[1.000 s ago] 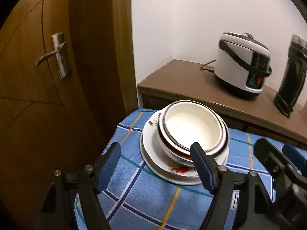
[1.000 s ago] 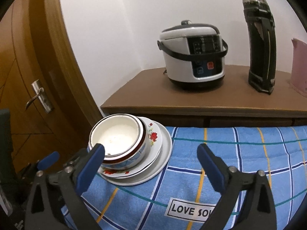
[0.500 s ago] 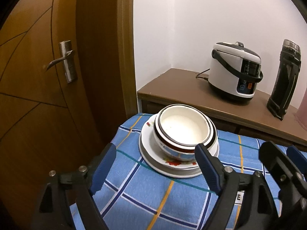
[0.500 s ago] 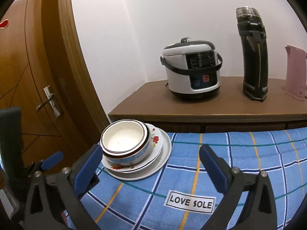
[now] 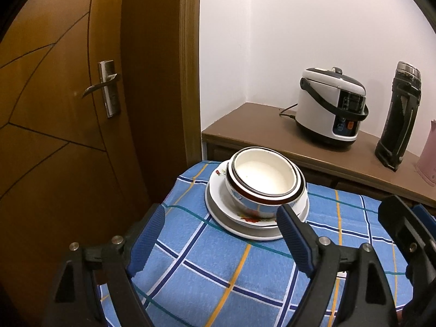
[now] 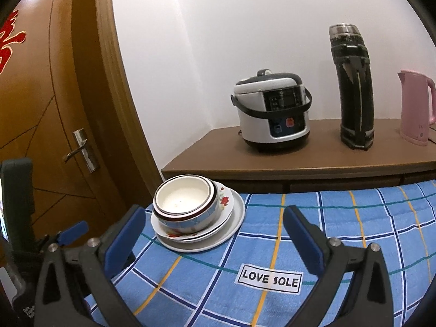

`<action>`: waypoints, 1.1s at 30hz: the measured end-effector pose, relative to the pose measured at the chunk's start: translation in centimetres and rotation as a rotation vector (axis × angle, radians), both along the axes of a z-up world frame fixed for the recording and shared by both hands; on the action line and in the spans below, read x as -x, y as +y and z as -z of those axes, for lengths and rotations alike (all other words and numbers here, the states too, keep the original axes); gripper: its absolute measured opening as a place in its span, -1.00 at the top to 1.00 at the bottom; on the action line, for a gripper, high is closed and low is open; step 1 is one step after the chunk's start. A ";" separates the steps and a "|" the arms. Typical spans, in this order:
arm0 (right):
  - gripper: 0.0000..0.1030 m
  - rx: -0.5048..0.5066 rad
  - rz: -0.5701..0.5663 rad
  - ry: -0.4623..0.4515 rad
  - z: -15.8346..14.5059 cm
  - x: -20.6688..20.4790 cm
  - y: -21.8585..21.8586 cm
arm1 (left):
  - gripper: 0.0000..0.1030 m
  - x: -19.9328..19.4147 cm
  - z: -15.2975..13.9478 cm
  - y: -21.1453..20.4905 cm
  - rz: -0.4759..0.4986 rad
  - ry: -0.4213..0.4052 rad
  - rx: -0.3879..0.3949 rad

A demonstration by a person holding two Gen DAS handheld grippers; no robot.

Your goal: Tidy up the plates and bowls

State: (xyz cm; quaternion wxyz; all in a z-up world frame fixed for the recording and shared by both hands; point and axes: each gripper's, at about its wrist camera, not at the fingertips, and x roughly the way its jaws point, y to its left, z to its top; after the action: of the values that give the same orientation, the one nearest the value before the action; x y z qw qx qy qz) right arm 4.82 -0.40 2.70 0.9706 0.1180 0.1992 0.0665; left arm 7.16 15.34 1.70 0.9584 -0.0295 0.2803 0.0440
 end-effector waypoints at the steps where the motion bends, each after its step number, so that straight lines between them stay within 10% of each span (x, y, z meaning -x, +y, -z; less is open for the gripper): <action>1: -0.99 0.000 0.001 -0.005 -0.1 0.1 0.0 | -0.67 0.1 0.0 0.0 0.002 -0.002 -0.002; 33: -1.00 -0.002 0.006 -0.026 -0.7 1.4 -0.2 | -0.67 1.7 -1.3 -0.4 0.006 -0.051 -0.046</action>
State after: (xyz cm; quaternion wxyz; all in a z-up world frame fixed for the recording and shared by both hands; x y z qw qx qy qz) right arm 3.42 -0.57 3.41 0.9732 0.1186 0.1862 0.0651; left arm 5.46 14.92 3.02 0.9658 -0.0077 0.2550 0.0467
